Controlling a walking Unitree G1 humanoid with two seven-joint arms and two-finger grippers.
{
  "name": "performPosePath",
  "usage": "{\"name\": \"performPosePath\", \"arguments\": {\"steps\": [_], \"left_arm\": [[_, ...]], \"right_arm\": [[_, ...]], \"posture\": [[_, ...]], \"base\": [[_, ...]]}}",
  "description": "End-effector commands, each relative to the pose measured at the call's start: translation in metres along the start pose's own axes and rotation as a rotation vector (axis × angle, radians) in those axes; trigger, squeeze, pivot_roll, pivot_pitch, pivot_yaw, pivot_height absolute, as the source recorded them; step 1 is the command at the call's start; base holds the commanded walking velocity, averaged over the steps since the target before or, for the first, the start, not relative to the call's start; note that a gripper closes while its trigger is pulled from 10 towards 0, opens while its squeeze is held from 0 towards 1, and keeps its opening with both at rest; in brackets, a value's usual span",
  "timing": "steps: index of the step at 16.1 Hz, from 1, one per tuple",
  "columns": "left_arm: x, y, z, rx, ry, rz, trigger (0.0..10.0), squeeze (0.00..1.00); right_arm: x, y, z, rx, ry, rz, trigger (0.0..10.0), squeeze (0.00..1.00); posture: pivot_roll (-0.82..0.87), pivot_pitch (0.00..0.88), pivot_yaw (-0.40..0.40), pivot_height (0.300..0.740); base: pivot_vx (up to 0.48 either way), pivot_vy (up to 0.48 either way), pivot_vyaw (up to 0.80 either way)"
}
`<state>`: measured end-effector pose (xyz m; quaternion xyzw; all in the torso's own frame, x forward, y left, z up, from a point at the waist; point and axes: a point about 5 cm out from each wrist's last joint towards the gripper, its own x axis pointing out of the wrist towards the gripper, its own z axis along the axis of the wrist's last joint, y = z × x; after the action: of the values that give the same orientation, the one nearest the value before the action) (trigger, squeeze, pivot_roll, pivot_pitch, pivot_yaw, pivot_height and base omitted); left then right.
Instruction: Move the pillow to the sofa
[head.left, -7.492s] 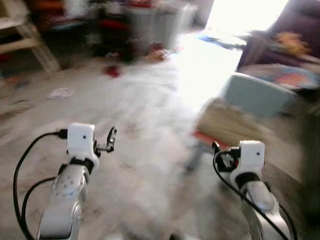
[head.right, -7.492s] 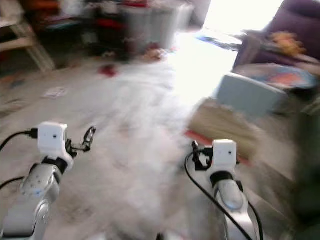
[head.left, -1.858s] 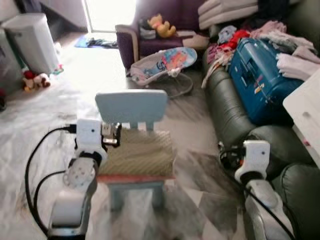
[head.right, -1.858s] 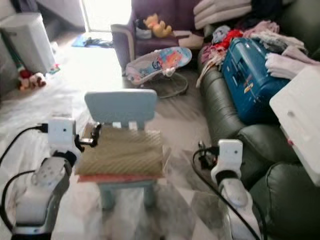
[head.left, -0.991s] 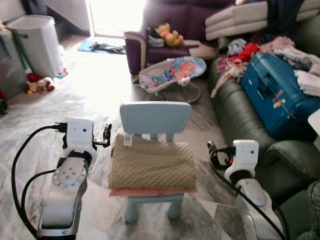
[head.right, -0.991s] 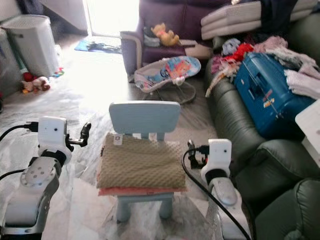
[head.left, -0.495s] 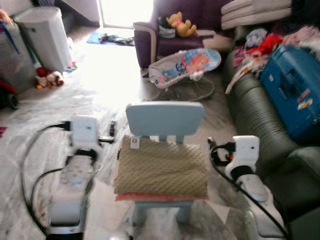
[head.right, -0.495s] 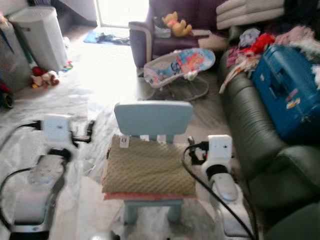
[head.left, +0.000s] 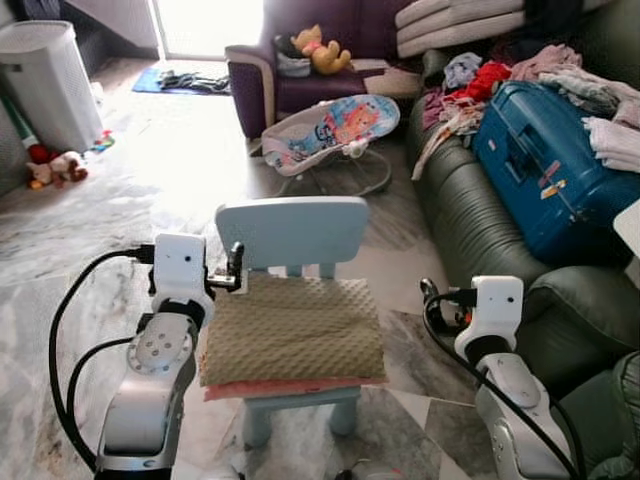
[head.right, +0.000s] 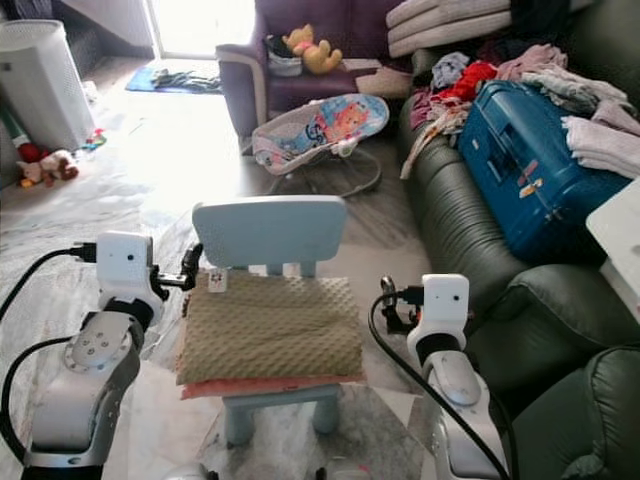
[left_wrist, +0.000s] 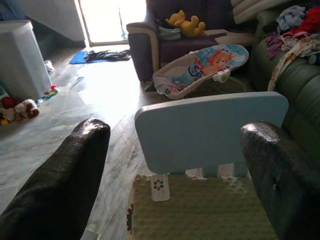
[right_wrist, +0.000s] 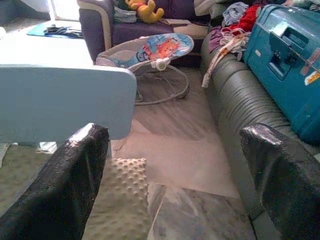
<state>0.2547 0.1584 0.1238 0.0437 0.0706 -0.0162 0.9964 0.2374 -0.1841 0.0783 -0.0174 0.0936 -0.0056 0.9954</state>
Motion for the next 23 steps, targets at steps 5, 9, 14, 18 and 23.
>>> {"name": "performPosePath", "arguments": {"steps": [5, 9, 14, 18, 23], "left_arm": [[-0.002, 0.002, 0.005, 0.002, -0.025, -0.001, 10.0, 0.00], [-0.002, 0.003, 0.005, -0.002, -0.024, 0.001, 10.0, 0.00], [-0.004, 0.003, 0.005, 0.011, -0.030, 0.038, 10.0, 0.00], [0.001, 0.005, 0.013, 0.039, -0.067, 0.044, 10.0, 0.00], [-0.013, 0.015, -0.013, 0.072, -0.037, 0.080, 10.0, 0.00]], "right_arm": [[0.001, 0.000, 0.003, -0.014, -0.005, 0.008, 10.0, 0.00], [0.001, 0.001, 0.003, -0.014, -0.005, 0.010, 10.0, 0.00], [0.003, -0.001, 0.003, -0.012, -0.006, 0.010, 10.0, 0.00], [0.014, 0.007, 0.016, 0.004, -0.054, 0.034, 10.0, 0.00], [0.008, 0.014, 0.018, 0.056, -0.072, 0.072, 10.0, 0.00]], "posture": [[-0.03, 0.000, -0.057, 0.740], [-0.03, 0.000, -0.056, 0.740], [-0.02, 0.000, -0.057, 0.740], [-0.01, 0.000, -0.053, 0.740], [-0.01, 0.000, -0.065, 0.740]], "base": [[0.325, 0.000, 0.00], [0.337, 0.000, 0.00], [0.000, 0.000, 0.00], [0.000, 0.000, 0.00], [0.000, 0.000, 0.00]]}}
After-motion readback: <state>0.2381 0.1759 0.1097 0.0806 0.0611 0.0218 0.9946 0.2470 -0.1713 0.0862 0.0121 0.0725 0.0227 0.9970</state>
